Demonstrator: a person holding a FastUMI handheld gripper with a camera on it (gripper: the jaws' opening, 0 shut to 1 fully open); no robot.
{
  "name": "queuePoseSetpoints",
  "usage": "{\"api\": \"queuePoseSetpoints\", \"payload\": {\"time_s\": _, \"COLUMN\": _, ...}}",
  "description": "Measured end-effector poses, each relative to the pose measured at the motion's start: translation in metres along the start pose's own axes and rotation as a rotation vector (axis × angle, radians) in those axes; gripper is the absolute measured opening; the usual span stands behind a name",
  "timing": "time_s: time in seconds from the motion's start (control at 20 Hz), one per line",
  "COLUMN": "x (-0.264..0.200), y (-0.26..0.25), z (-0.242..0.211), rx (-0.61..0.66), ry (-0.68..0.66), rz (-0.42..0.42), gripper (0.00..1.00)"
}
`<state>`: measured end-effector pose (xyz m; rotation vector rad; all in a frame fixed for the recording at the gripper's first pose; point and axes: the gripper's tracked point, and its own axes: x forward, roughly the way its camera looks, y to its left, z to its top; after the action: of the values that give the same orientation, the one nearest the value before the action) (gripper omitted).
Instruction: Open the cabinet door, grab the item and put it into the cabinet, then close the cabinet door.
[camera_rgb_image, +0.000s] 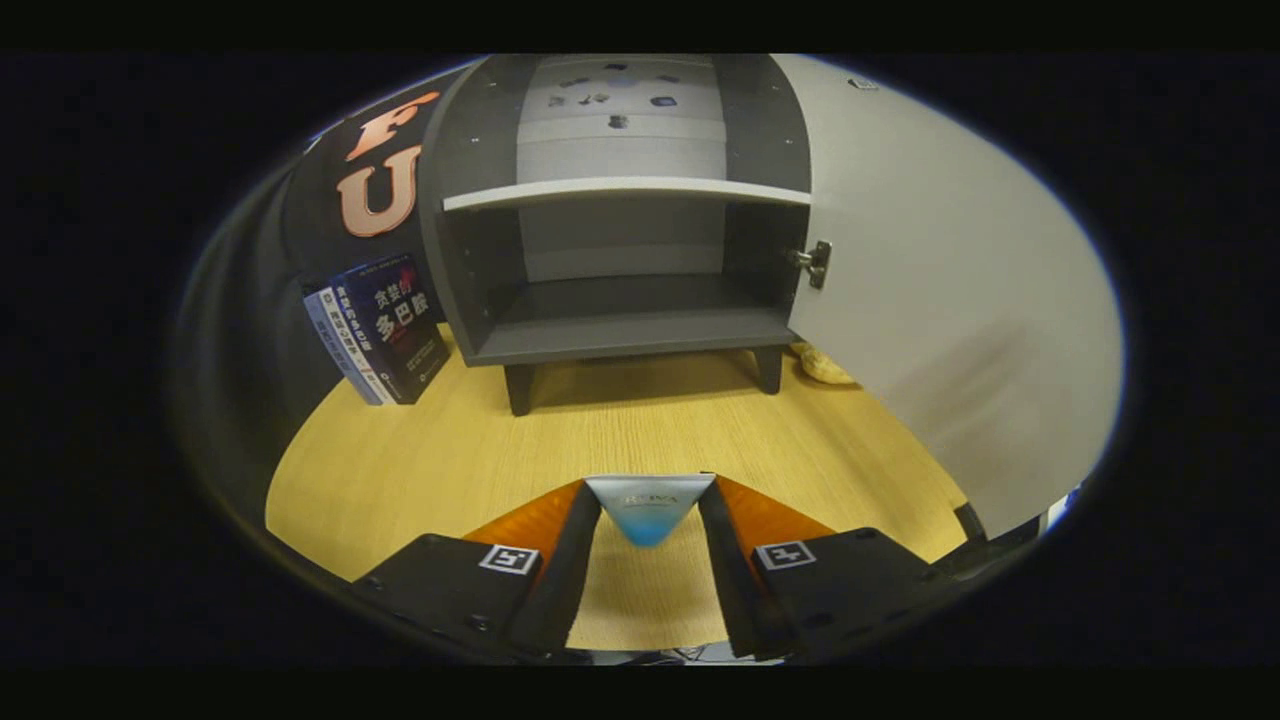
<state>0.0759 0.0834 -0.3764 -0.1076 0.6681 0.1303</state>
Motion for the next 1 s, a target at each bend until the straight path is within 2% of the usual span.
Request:
{"api": "queuePoseSetpoints", "payload": {"time_s": 0.3, "x": -0.027, "y": 0.014, "z": 0.084, "rx": -0.007, "ry": -0.050, "rz": 0.035, "gripper": 0.65}}
{"api": "queuePoseSetpoints", "payload": {"time_s": 0.6, "x": -0.044, "y": 0.038, "z": 0.196, "rx": -0.003, "ry": -0.142, "rz": 0.073, "gripper": 0.64}}
{"api": "queuePoseSetpoints", "payload": {"time_s": 1.0, "x": -0.041, "y": 0.046, "z": 0.320, "rx": -0.022, "ry": -0.225, "rz": 0.080, "gripper": 0.64}}
